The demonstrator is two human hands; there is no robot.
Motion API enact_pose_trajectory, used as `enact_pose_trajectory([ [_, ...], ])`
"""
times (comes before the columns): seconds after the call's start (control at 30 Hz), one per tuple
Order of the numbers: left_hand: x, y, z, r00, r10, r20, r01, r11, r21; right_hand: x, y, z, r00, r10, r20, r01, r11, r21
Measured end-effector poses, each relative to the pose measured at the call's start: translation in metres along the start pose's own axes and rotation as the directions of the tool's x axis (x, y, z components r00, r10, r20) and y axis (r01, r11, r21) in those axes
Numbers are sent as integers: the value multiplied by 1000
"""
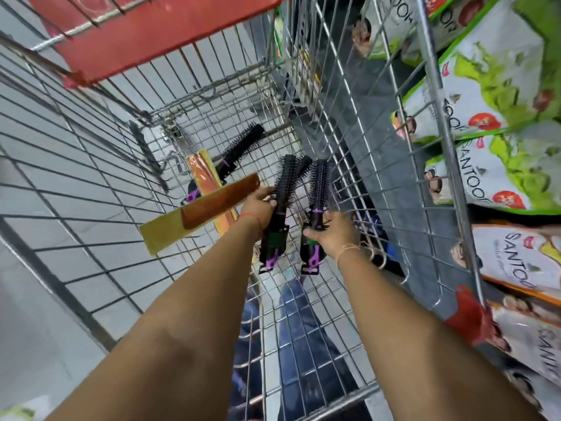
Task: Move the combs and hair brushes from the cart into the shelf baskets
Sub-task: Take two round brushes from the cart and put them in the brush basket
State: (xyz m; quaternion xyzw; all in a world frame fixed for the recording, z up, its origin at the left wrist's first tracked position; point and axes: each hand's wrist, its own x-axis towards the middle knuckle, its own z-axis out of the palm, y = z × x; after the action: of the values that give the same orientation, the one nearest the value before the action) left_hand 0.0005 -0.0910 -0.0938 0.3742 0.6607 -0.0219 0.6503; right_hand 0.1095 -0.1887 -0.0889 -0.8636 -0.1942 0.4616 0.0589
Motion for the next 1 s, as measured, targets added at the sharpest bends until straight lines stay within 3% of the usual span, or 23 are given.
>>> enact_pose_trajectory([
  [0.07,3,-8,-3,991,60,-121,-42,989,144,2,1,1,999,47,-21,-48,997,-65],
  [0.13,0,-15,-6,945,135,-299,-48,959,280,3,1,2,996,84,-5,-84,996,-24],
  [0.2,-7,-22,-8,924,134,-357,-23,954,300,4,1,3,995,91,29,-92,996,10],
  [0.27,-17,-28,-8,965,86,-246,-4,949,316,6,2,3,995,93,32,-94,995,41],
  [0.33,-23,-35,-3,993,52,-103,-1,896,444,8,2,3,994,100,48,-105,988,112],
  [0.4,-25,-36,5,998,17,-57,15,855,518,10,3,4,989,113,95,-128,976,176],
  [0.53,-25,-28,1,983,-180,-27,180,943,281,13,7,-1,967,107,230,-164,956,243],
  [0.6,-32,-18,-10,975,-217,37,204,954,221,11,7,-9,968,96,230,-156,953,260],
  [0.8,-58,32,-40,970,-7,243,-19,994,104,-25,-6,-38,992,-44,115,-11,898,439],
  [0.9,-75,57,-51,947,136,290,-162,985,67,-52,-13,-45,997,-54,-53,74,814,576],
  [1.0,-117,94,-60,858,299,418,-363,928,81,-101,-30,-58,964,-67,-257,216,761,612],
])
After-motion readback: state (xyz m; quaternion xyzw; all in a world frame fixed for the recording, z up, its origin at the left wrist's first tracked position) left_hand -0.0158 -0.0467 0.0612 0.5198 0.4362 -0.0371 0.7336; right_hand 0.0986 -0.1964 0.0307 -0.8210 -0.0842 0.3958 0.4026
